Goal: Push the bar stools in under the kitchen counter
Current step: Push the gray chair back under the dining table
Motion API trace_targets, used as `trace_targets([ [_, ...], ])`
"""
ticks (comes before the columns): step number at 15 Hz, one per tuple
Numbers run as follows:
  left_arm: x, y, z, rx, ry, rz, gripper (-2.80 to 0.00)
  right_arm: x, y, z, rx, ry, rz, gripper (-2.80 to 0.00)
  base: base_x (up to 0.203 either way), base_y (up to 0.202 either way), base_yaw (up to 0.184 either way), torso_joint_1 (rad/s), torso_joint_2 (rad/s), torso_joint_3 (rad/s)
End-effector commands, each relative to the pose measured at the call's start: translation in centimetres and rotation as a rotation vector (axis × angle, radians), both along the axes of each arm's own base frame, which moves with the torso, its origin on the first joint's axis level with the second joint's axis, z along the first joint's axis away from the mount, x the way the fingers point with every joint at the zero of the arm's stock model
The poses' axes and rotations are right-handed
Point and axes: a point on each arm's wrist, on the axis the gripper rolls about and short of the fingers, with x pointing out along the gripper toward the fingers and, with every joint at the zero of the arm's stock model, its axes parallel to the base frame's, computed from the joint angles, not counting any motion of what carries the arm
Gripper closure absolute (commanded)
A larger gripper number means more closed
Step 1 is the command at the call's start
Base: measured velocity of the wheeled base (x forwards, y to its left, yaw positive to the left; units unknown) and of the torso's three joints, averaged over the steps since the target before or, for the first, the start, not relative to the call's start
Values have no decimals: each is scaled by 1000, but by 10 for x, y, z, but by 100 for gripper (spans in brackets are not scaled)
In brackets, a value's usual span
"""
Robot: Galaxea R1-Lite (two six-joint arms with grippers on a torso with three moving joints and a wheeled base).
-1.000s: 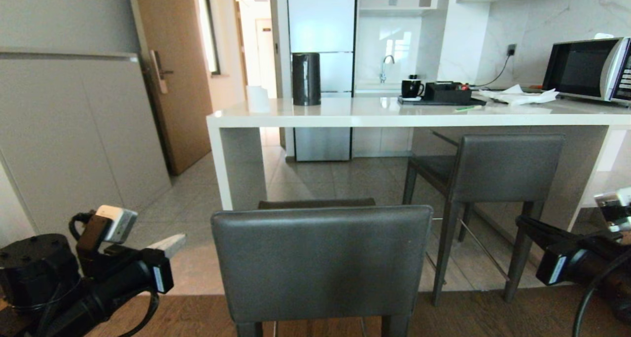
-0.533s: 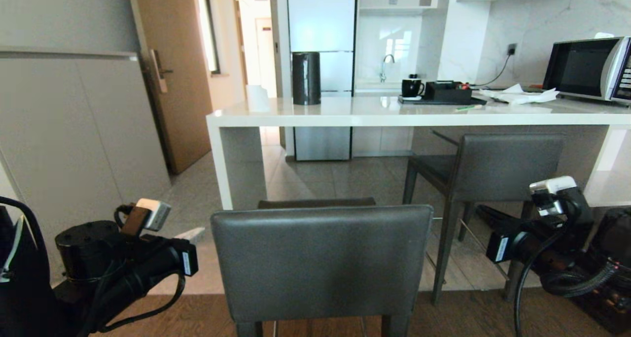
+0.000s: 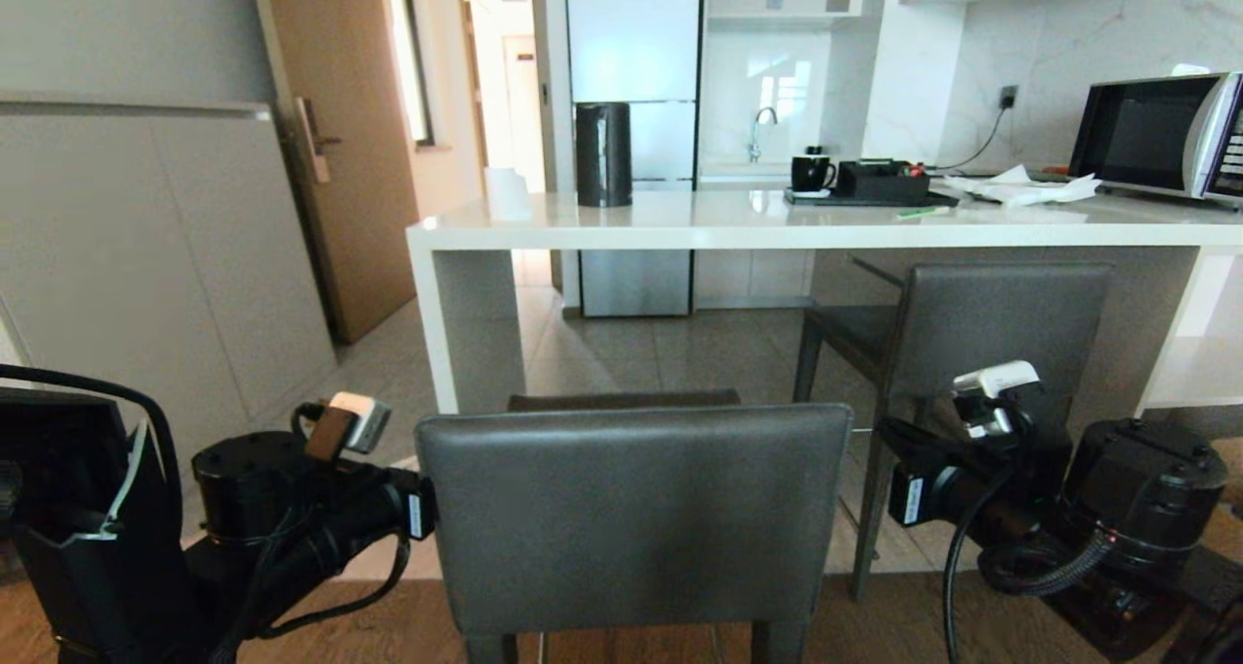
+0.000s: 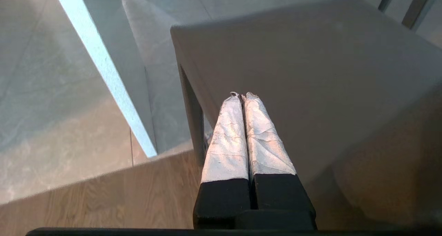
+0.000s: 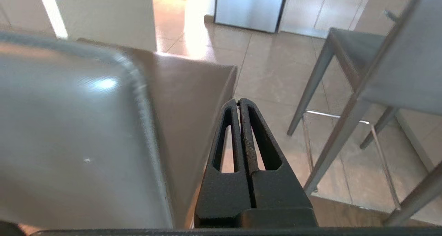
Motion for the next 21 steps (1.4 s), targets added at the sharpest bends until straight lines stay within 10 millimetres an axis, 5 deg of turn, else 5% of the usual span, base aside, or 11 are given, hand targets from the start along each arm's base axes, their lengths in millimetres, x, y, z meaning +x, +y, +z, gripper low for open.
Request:
trace_targets([
  [1, 6, -2, 1, -6, -21, -2, 0, 3, 3, -4, -3, 9, 6, 0, 0, 0, 0, 0, 0, 0],
  [7, 3, -18, -2, -7, -12, -58, 0, 17, 10, -11, -9, 18, 5, 0, 0, 0, 0, 0, 0, 0],
  [13, 4, -19, -6, -5, 4, -59, 0, 59, 32, -11, -12, -56, -17, 0, 0, 0, 0, 0, 0, 0],
  [18, 4, -16, -4, -7, -5, -48, 0, 28, 6, 13, 12, -89, -70, 0, 0, 0, 0, 0, 0, 0],
  [21, 3, -17, -2, -8, -8, -51, 0, 8, -21, 2, 6, -17, -128, 0, 0, 0, 0, 0, 0, 0],
])
